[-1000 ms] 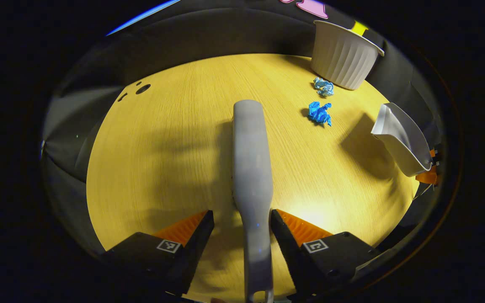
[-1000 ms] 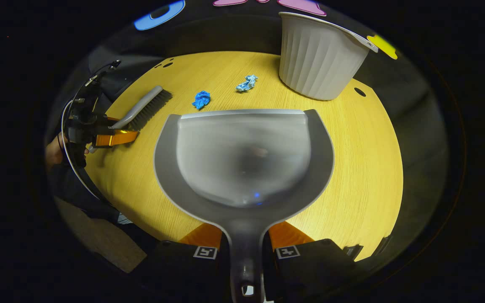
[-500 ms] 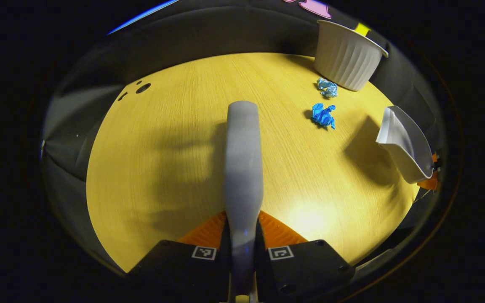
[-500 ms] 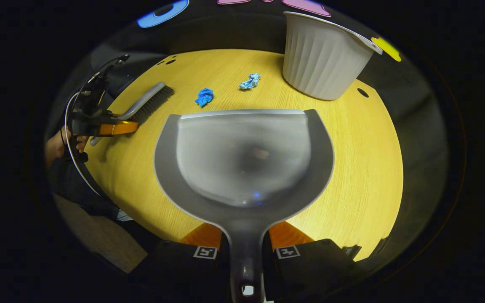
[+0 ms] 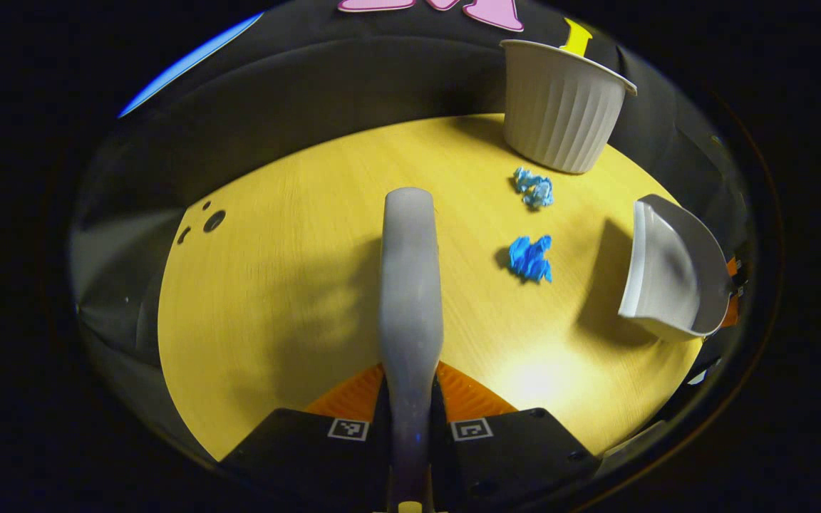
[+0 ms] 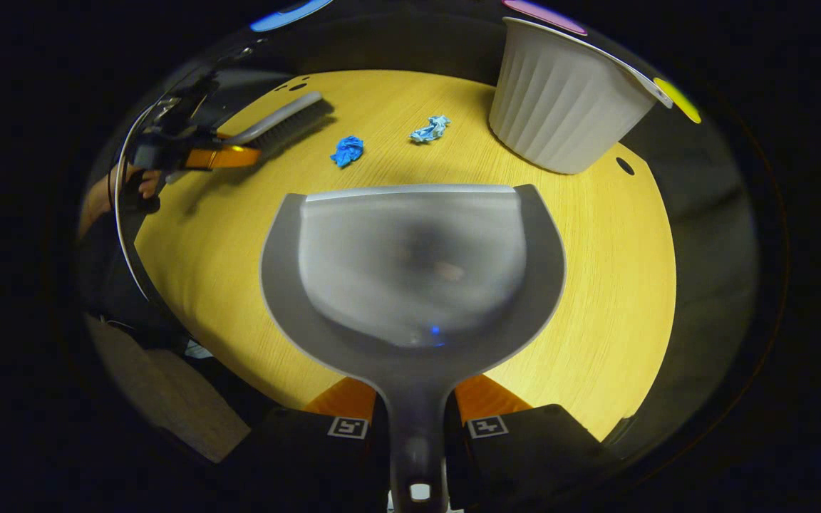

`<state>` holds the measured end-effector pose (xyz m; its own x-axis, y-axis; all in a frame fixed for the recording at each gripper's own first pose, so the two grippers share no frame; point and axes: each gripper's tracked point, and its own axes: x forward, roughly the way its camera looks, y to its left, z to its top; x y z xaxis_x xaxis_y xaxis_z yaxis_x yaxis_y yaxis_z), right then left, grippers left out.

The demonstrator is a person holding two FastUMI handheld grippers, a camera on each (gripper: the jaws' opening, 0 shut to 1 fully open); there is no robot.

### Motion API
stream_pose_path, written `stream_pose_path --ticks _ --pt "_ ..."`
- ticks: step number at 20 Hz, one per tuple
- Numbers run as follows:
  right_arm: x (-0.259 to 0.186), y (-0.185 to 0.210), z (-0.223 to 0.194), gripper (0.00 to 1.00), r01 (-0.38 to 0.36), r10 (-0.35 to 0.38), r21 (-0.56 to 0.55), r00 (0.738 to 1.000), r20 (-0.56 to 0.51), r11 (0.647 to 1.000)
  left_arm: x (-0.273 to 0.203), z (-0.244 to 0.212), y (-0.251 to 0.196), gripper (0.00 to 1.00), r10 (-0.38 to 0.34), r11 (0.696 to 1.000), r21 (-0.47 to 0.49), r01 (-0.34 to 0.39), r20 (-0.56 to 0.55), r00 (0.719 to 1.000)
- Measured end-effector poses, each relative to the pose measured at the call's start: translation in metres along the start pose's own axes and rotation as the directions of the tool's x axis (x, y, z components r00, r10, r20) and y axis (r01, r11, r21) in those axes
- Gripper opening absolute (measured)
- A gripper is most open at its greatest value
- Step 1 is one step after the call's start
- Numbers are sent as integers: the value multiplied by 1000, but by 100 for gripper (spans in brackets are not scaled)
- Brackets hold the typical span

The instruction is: Pick up the small broom and dustpan from the desktop, sweep the trash into the dustpan with the broom, and then empty the trash into the garbage bin.

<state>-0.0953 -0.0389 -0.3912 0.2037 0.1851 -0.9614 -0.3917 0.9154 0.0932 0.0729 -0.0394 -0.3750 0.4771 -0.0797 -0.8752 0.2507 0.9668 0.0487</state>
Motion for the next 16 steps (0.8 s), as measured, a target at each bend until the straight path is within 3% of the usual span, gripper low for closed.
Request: stream_pose_path --ticks 5,16 --pt "8 -4 10 36 -19 18 -46 999 -39 999 27 47 -19 27 -47 994 99 45 26 999" --pt "38 -16 27 35 -62 53 -111 995 -87 992 87 89 -66 27 -139 959 247 139 -20 990"
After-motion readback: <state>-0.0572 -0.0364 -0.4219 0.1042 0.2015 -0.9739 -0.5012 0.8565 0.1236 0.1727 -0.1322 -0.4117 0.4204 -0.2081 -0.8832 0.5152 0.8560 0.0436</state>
